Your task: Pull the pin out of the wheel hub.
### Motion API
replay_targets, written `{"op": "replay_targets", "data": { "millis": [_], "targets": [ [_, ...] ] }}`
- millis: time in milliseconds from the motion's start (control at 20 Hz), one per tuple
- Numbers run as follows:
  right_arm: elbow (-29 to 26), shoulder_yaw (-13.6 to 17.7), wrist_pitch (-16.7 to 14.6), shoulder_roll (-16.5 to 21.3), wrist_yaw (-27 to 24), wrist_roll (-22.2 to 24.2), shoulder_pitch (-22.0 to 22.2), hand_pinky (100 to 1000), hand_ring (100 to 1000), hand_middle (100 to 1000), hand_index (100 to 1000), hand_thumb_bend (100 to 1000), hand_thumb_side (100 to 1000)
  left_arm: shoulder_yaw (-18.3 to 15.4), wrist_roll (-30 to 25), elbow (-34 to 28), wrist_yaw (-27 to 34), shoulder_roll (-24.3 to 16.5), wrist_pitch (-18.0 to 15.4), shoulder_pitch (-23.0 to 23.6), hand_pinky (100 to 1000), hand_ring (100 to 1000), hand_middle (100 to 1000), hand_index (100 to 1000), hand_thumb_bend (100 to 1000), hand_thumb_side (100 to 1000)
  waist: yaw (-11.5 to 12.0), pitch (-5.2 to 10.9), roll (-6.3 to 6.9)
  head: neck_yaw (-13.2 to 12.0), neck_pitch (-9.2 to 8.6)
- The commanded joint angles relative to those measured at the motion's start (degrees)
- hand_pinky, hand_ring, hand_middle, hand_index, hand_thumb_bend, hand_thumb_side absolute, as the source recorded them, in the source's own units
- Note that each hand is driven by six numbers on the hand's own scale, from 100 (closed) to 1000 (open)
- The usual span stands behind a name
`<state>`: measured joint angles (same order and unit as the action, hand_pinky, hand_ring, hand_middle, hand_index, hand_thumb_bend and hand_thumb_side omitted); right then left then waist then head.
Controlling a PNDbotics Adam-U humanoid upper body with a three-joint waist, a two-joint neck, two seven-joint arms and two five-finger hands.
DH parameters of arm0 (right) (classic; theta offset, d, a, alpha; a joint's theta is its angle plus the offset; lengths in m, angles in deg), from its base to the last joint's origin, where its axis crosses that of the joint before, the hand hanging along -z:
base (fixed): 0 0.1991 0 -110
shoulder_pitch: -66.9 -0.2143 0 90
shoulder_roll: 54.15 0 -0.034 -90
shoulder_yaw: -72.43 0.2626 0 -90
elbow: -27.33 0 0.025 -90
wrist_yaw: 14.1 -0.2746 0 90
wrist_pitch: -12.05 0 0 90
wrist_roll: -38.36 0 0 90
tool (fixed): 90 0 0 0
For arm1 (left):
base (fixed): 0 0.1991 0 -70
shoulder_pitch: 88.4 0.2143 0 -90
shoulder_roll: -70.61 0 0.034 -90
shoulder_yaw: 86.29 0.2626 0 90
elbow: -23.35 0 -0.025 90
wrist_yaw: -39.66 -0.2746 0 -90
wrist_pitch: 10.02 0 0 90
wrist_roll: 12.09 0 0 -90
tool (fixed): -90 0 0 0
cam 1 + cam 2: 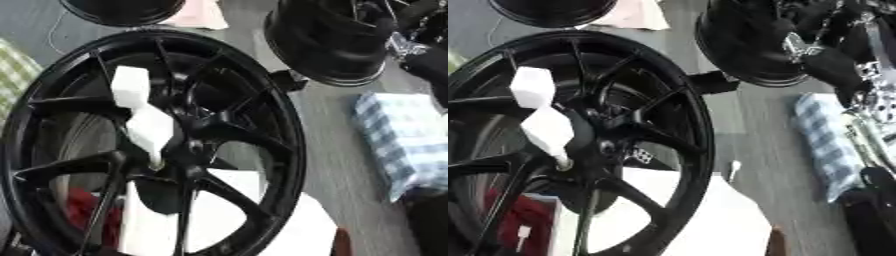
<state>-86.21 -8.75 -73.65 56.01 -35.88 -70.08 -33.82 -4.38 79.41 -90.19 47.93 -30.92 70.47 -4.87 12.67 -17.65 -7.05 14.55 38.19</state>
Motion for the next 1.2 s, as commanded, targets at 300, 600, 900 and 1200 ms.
{"op": "replay_targets", "data": {
  "millis": [300, 600, 900, 1200],
  "targets": [
    [-1.05, 1.26, -0.18, 2.94, 0.72, -0.61, 1.08, 626, 579, 453, 546, 390, 100, 0.79, -3.4, -1.04, -7.1, -13.01, -7.13, -0.22, 855, 674, 610, 784, 100, 644, 0.49, 0.83, 0.67, 0.28, 0.26],
    [-1.05, 1.61, -0.5, 3.79, 1.36, -1.08, 2.2, 627, 579, 454, 546, 391, 100, 8.56, -8.17, -1.04, -12.18, -21.26, -8.81, -6.5, 848, 707, 638, 800, 100, 618, 1.21, 1.27, 1.03, 1.34, 0.65],
    [-1.05, 1.44, -0.51, 3.42, 1.23, -0.99, 2.05, 627, 579, 454, 546, 391, 100, 8.31, -13.56, -1.04, -17.58, -30.04, -9.07, -8.67, 849, 745, 675, 832, 100, 617, 0.85, 1.56, 0.59, 1.27, 0.77],
    [-1.05, 0.87, -0.22, 3.54, 0.86, -0.4, 1.52, 627, 579, 451, 546, 390, 100, 15.58, -18.94, -1.04, -22.96, -38.79, -11.62, -16.38, 846, 755, 691, 833, 100, 625, -0.4, 2.0, 0.86, 1.33, 0.48]
  ]
}}
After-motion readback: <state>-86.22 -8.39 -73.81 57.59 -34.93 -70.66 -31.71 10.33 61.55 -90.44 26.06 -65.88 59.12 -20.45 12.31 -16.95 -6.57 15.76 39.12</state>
